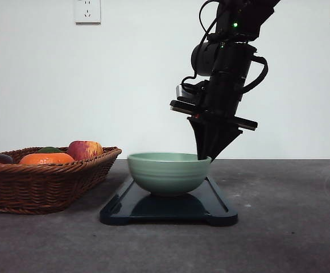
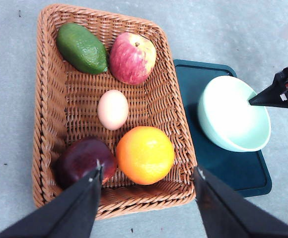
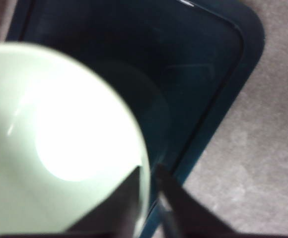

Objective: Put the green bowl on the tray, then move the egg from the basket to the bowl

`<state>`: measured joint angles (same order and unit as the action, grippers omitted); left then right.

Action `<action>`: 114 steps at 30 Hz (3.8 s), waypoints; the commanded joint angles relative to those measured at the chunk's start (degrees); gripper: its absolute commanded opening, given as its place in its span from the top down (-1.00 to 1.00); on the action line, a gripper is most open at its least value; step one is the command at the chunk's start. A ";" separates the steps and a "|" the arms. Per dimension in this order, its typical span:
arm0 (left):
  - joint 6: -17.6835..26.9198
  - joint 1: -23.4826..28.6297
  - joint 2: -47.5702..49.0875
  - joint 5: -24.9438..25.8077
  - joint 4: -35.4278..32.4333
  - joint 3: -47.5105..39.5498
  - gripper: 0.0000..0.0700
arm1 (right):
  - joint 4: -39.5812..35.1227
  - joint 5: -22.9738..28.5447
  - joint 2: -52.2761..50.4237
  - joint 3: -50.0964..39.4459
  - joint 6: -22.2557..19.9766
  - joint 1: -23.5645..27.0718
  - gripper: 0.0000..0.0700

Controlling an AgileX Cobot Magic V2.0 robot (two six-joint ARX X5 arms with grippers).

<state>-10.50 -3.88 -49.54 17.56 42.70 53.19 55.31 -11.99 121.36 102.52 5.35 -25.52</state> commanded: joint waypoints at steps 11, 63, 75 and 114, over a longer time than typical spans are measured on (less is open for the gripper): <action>0.42 0.00 -0.28 0.27 -0.27 1.14 0.00 | 0.65 0.95 -5.67 1.46 0.51 -0.84 0.39; 6.51 -9.32 -31.21 -12.38 10.47 27.93 -0.28 | -26.10 10.58 -85.85 -65.85 0.71 -1.68 0.39; 6.58 -9.64 -47.62 -12.70 8.71 30.58 -0.26 | -26.08 10.60 -85.85 -65.85 0.71 -1.68 0.39; 6.58 -9.64 -60.33 -13.31 3.02 30.58 -0.21 | -26.10 10.99 -85.85 -65.85 1.76 -1.68 0.39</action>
<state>-4.45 -13.30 -108.51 4.40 45.85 82.43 29.71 -1.26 35.24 36.38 6.39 -26.92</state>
